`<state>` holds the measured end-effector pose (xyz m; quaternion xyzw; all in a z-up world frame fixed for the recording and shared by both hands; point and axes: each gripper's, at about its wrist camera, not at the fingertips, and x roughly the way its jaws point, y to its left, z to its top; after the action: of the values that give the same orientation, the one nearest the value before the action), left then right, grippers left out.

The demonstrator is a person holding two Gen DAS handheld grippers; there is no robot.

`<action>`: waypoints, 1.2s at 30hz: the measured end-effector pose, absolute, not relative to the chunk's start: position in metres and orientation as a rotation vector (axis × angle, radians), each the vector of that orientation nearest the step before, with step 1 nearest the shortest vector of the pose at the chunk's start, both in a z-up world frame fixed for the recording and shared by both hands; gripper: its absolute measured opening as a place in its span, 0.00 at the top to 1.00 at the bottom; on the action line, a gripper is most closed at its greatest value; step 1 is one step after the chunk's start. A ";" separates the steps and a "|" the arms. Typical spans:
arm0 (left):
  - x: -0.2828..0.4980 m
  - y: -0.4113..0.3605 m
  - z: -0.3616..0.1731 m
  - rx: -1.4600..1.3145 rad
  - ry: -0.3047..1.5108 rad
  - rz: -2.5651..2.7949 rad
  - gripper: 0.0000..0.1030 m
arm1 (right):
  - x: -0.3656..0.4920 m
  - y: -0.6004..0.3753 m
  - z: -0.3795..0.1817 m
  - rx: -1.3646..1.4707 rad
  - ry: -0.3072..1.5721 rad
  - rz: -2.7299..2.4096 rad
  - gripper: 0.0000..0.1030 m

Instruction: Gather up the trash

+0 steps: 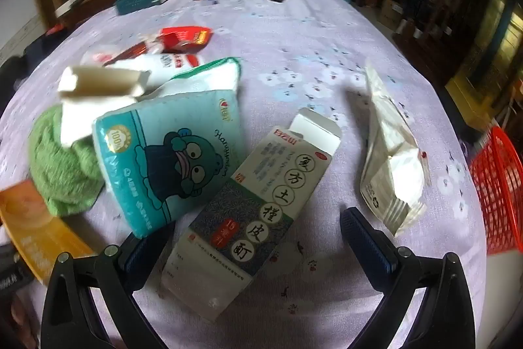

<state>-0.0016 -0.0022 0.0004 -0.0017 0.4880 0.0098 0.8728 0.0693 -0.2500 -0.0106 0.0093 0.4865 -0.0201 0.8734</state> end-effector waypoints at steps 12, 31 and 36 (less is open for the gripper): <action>-0.058 0.011 0.036 -0.086 0.880 0.043 0.00 | 0.000 -0.272 0.008 0.033 1.018 0.116 0.00; -0.174 -0.077 0.074 0.035 0.475 -0.035 0.00 | -0.102 -0.307 0.050 0.109 0.648 0.039 0.09; -0.183 -0.091 0.065 0.066 0.488 -0.081 0.00 | -0.112 -0.321 0.044 0.144 0.643 0.029 0.16</action>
<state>-0.1830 -0.0913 0.0647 0.0325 0.2417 -0.0399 0.9690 -0.1117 -0.3213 0.0438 0.0706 0.3157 0.0143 0.9461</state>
